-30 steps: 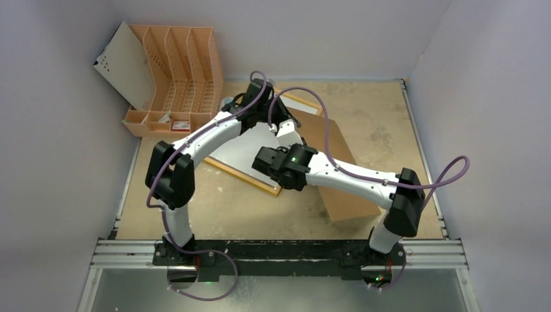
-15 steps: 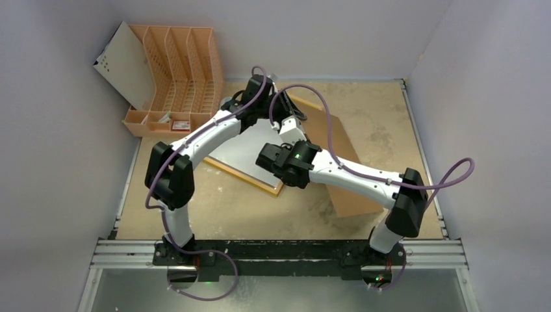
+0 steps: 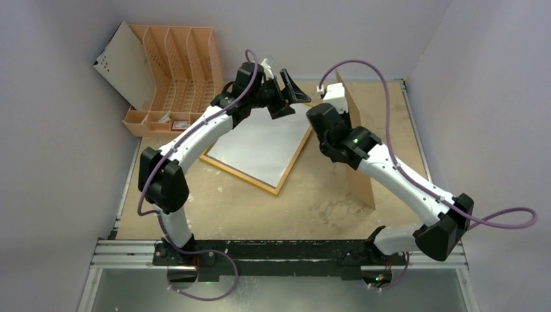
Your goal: Put the photo into the frame
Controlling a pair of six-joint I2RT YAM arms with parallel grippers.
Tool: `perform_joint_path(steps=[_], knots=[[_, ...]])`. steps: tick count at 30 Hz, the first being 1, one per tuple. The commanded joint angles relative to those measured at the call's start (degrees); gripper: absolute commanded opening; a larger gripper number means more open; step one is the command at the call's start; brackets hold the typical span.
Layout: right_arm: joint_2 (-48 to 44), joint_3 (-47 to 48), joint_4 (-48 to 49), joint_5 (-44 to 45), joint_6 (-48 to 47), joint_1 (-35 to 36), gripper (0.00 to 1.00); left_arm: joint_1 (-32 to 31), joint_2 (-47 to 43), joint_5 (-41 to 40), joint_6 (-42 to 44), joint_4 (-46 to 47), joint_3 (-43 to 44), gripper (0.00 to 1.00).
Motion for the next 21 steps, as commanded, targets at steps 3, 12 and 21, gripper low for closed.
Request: perform_joint_path(steps=[3,12,21], knots=[[-2.1,4.3,15.8,-14.2,-3.7,-8.9,0.0,1.0,-4.4,-1.1,8.1,-0.3,5.0,0.8],[1.2,16.9,16.8,-25.9,-1.0,-17.5,0.0,4.3,-7.4,-21.2,23.2,-12.5,2.1,0.81],[2.7,26.9,16.3,-37.9,6.6,-25.4,0.0,9.8,-8.4,-30.5,26.4,-12.9,-8.0,0.81]])
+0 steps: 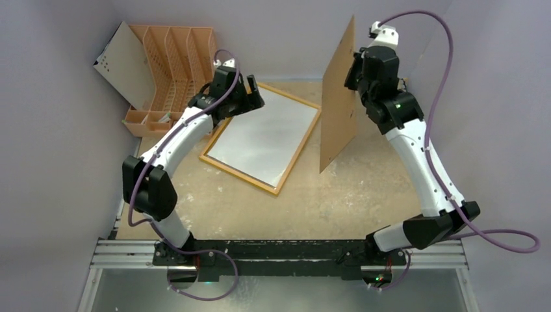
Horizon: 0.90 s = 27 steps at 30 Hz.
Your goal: Put the photo into the frame
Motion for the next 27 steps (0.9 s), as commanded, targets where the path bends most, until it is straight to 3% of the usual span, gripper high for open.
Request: perform_joint_path(steps=[1,7,12,18,24,27], knots=[[-1.8,4.3,5.3,-9.8,5.8,-3.7,0.0,3.0,-1.6,-5.1,4.3,0.7,-5.8,0.8],[-4.9,-5.4,15.5,-24.9,15.8,-8.0,0.0,5.8,1.0,-3.2,13.7,4.1,-12.4,0.8],[-7.9,-15.0,26.1,-34.0,23.6,-11.3,0.0,8.4,6.6,-5.3,19.4,4.8,-12.0,0.8],[-9.4,-20.4,30.7,-37.2,30.9,-13.7,0.0,10.6,16.0,-4.8,22.8,4.4,-3.0,0.8],[-10.9,-28.4,37.2,-40.2,36.1,-15.4,0.0,11.0,26.2,-10.2,24.9,3.5,7.4,0.8],[-11.2,-28.9,38.1,-40.6,35.7,-15.6,0.0,11.0,28.1,-11.7,25.9,4.6,8.5,0.8]])
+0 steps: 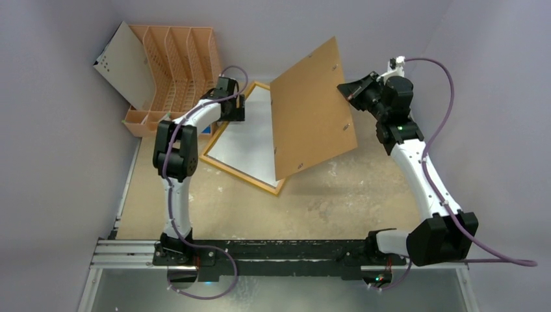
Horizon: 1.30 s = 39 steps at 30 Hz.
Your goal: Put the photo into the frame
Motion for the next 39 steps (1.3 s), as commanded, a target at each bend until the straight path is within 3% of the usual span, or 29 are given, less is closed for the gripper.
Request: perform_joint_path(steps=[1,6,11,14,20,31,39], knots=[[-2.6,0.4,10.1,-3.4,4.5,-0.4,0.0,0.2,2.0,-4.0,3.3,1.8,3.7,0.8],[-2.7,-0.5,10.2,-3.5,3.8,-0.5,0.0,0.3,3.4,-1.0,2.3,0.0,3.6,0.78],[-2.5,-1.1,9.6,-1.6,4.0,-0.7,0.0,0.4,1.1,9.7,-1.4,-1.4,0.4,0.55],[-1.8,-0.9,9.2,-1.3,3.4,-0.8,0.0,0.4,-2.2,13.4,-4.0,0.8,-3.3,0.51],[-0.5,-2.1,9.0,-1.8,3.7,-2.1,0.0,0.2,-6.1,21.8,-8.1,2.1,-8.3,0.5],[2.5,-10.7,16.9,-9.5,9.6,-3.4,0.0,0.2,-12.6,37.8,-16.6,13.6,-23.4,0.54],[3.1,-17.6,23.5,-9.0,13.2,-3.5,0.0,0.4,-17.2,31.8,-14.4,12.6,-25.5,0.6]])
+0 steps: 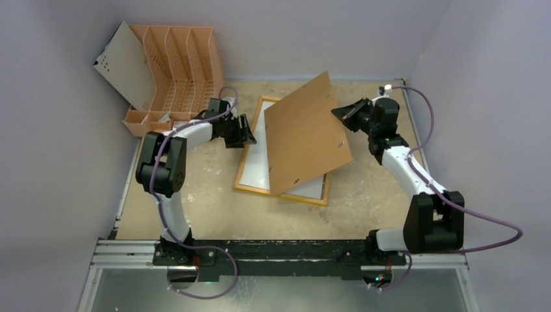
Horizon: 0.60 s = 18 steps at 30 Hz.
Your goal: Put the photo into the frame
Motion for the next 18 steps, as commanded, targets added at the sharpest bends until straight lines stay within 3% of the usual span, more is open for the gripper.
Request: perform_joint_path(steps=[1,5,9,18], knots=[[-1.3,-2.6,12.9,-2.1,6.0,-0.2,0.0,-0.2,-5.1,-2.5,0.5,1.5,-0.3,0.6],[-1.7,-8.0,19.3,-0.7,7.9,-0.3,0.0,-0.1,-5.3,-2.1,-1.1,3.9,-1.9,0.58],[-2.4,-15.1,31.1,1.7,10.3,-0.3,0.0,-0.1,-5.3,3.6,-5.7,9.1,-5.4,0.45],[0.2,-22.1,45.8,4.9,14.5,-0.3,0.0,-0.1,-5.1,3.9,-4.4,6.4,-5.5,0.37]])
